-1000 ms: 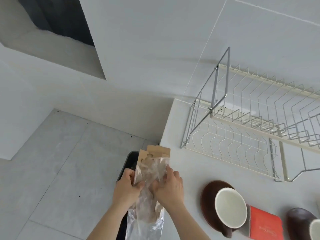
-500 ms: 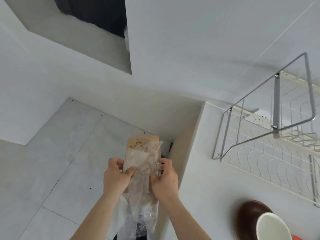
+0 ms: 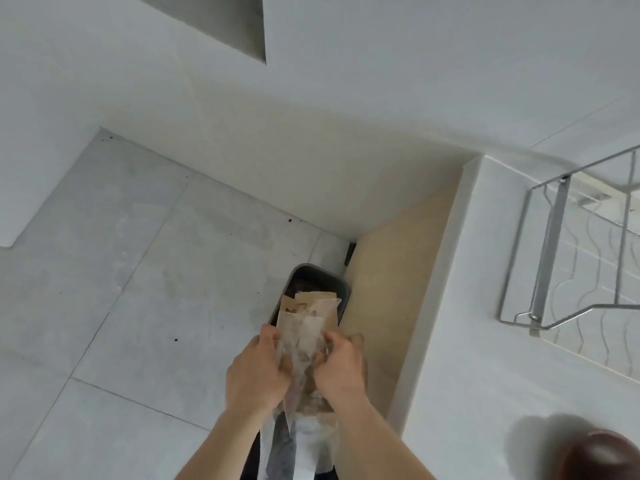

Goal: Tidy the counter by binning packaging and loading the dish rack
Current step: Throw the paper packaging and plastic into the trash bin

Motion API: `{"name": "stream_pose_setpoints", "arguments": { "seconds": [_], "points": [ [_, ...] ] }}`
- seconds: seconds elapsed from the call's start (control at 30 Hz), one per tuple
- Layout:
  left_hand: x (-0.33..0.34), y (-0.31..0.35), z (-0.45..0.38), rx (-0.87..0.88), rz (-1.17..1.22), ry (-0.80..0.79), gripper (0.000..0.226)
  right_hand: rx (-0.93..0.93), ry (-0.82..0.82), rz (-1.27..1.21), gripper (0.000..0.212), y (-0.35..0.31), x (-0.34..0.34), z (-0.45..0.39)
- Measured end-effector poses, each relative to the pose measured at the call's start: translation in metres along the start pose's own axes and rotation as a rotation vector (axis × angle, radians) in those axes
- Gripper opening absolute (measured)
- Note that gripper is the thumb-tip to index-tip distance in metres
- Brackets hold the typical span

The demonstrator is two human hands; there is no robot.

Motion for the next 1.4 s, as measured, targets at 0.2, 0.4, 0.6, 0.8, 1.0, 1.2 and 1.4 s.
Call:
{"name": "stream_pose_setpoints", "arguments": {
  "seconds": [0.2,0.4,0.6,0.8,1.0,1.2,1.4],
  "points": [
    [0.042,-0.023,-0.046,0.044,-0.072,-0.145,0.024,0.108,0.027,0.076,0.028,0.004,0.034,-0.045],
    [0.075,-0.045,-0.078,0.099,-0.087,-0.301,0.032,0.155,-0.010,0.135,0.021,0.016,0.064,-0.078],
    [0.095,-0.054,-0.100,0.123,-0.110,-0.332,0.031,0.187,-0.037,0.152,0.027,0.021,0.082,-0.100],
    [0.118,-0.062,-0.129,0.155,-0.199,-0.392,0.042,0.139,-0.151,0.201,0.052,0.030,0.089,-0.132],
    [0.110,-0.060,-0.135,0.204,-0.358,-0.283,0.048,-0.006,-0.085,0.373,0.052,0.027,0.082,-0.120],
    [0.075,-0.042,-0.113,0.255,-0.422,-0.252,0.051,-0.117,-0.103,0.506,0.063,0.015,0.058,-0.086],
    [0.025,-0.017,-0.080,0.328,-0.492,-0.214,0.054,-0.201,-0.053,0.529,0.067,-0.005,0.009,-0.043]
  ]
}}
Point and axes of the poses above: each hand's wrist, its own z-axis away from the middle knuckle, its own x-axis out of the palm, y = z × x, the point moved 1 cm from there along -z, towards the middle knuckle, and after that the axes turned 3 degrees about -z, right-handed, at the moved point
